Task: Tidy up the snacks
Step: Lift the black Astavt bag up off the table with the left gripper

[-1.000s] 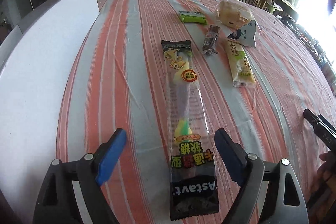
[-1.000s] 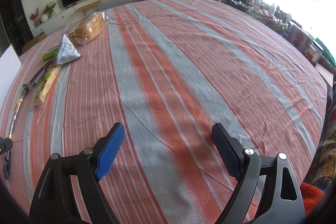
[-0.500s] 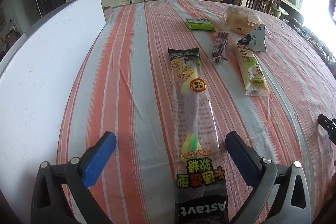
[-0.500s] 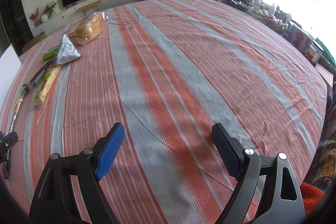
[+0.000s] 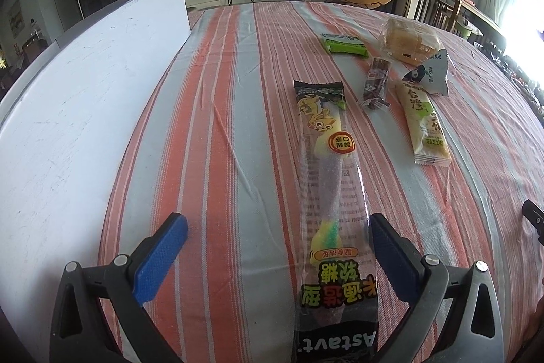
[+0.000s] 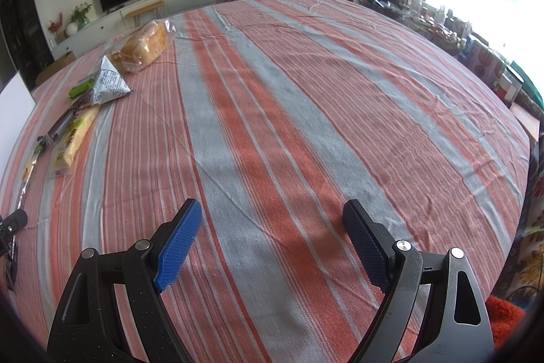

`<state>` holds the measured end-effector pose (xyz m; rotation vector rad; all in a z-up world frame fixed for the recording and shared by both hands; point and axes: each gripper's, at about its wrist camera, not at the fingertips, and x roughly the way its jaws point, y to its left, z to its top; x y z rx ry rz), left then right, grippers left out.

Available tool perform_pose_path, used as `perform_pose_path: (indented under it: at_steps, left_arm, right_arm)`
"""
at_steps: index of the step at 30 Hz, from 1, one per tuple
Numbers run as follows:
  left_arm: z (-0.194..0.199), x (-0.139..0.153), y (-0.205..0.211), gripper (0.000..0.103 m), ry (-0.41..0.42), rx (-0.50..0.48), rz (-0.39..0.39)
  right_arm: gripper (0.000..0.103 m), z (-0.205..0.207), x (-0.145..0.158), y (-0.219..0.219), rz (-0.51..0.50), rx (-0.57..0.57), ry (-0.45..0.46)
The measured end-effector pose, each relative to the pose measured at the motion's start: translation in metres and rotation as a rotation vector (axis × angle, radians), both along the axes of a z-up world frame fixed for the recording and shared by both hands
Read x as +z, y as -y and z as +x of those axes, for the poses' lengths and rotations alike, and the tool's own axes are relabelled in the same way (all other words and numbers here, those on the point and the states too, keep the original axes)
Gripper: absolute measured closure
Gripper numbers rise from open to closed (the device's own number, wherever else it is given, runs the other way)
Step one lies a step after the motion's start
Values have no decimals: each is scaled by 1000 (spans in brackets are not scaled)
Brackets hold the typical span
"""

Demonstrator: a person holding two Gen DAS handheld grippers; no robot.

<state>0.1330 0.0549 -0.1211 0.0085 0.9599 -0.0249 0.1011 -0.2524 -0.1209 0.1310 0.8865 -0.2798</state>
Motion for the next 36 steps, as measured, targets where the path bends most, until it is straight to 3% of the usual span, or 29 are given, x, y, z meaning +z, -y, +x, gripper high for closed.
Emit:
perform_pose_path:
  at_steps: [27, 36]
  left_arm:
    - [1, -1, 1, 0, -3, -2, 1]
    - [16, 1, 2, 1, -139, -81, 7]
  right_arm:
    - [15, 0, 0, 0, 0, 0, 0]
    - [15, 0, 0, 0, -1, 0, 0]
